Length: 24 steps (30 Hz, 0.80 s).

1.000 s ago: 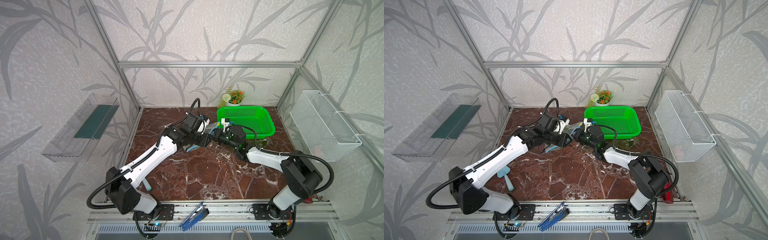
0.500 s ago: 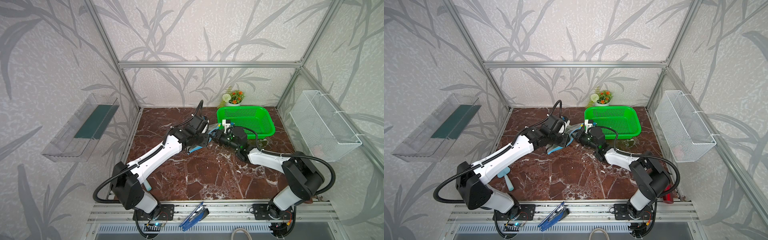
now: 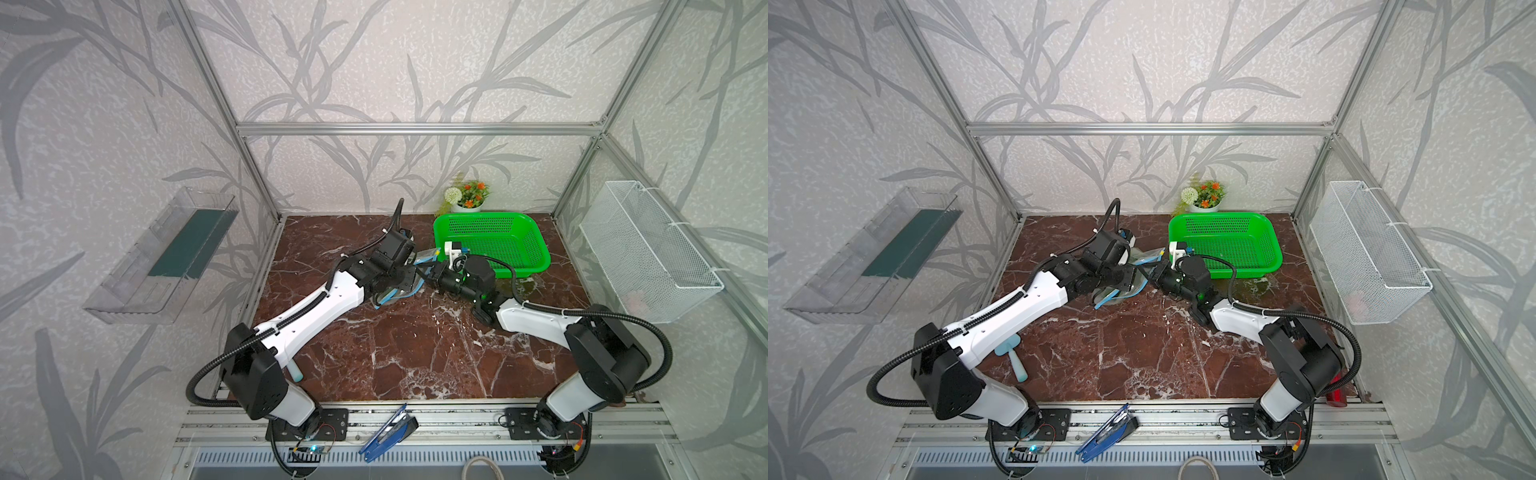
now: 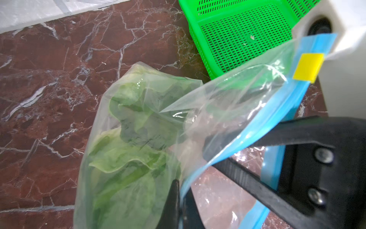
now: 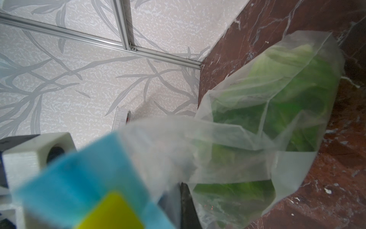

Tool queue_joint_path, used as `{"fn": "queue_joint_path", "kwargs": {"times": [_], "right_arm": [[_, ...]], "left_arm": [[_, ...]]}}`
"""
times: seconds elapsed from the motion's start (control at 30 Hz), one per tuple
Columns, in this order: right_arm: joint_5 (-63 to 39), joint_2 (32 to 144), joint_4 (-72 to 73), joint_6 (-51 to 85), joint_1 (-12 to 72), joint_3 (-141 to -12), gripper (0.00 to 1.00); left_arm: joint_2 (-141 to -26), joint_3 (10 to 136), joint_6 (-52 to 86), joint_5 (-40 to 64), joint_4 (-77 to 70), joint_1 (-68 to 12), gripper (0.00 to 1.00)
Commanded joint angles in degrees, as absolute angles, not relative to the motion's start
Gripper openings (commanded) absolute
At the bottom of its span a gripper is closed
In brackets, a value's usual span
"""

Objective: Open the zip-top bag and take out the chinese cabbages
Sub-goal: Open the zipper of the food storage bag at the center of the board.

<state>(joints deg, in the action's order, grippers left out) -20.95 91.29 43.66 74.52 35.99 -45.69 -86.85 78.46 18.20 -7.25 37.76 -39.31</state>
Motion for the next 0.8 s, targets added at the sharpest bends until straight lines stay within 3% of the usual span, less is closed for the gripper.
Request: {"fn": "queue_joint_path", "kwargs": {"times": [0.0, 0.17, 0.37, 0.53, 0.57, 0.67, 0.77], "right_arm": [[-22.05, 87.39, 43.08, 73.48, 35.88, -44.12, 0.00], [-20.64, 80.30, 25.32, 66.63, 35.88, -42.01, 0.00], [-11.57, 71.22, -3.12, 54.09, 35.69, -44.92, 0.00], [-10.39, 70.48, -10.46, 49.26, 34.37, -46.91, 0.49], [-10.66, 70.53, -11.67, 48.18, 34.07, -47.59, 0.55], [-8.87, 68.51, -16.93, 44.52, 33.92, -50.49, 0.64], [-6.22, 63.32, -21.45, 40.47, 33.98, -53.24, 0.66]], "left_arm": [[-85.20, 80.88, 18.81, -17.58, 42.29, -38.88, 0.00], [-83.27, 81.20, 17.54, -20.27, 41.57, -38.84, 0.00], [-82.29, 81.91, 19.71, -20.36, 41.10, -38.86, 0.00], [-81.53, 81.35, 21.03, -11.60, 37.96, -38.86, 0.00], [-81.61, 81.22, 22.09, -9.44, 37.14, -38.89, 0.00], [-82.55, 80.87, 23.86, -5.58, 36.05, -39.12, 0.00], [-83.19, 80.69, 24.48, -3.87, 35.92, -39.24, 0.00]]}}
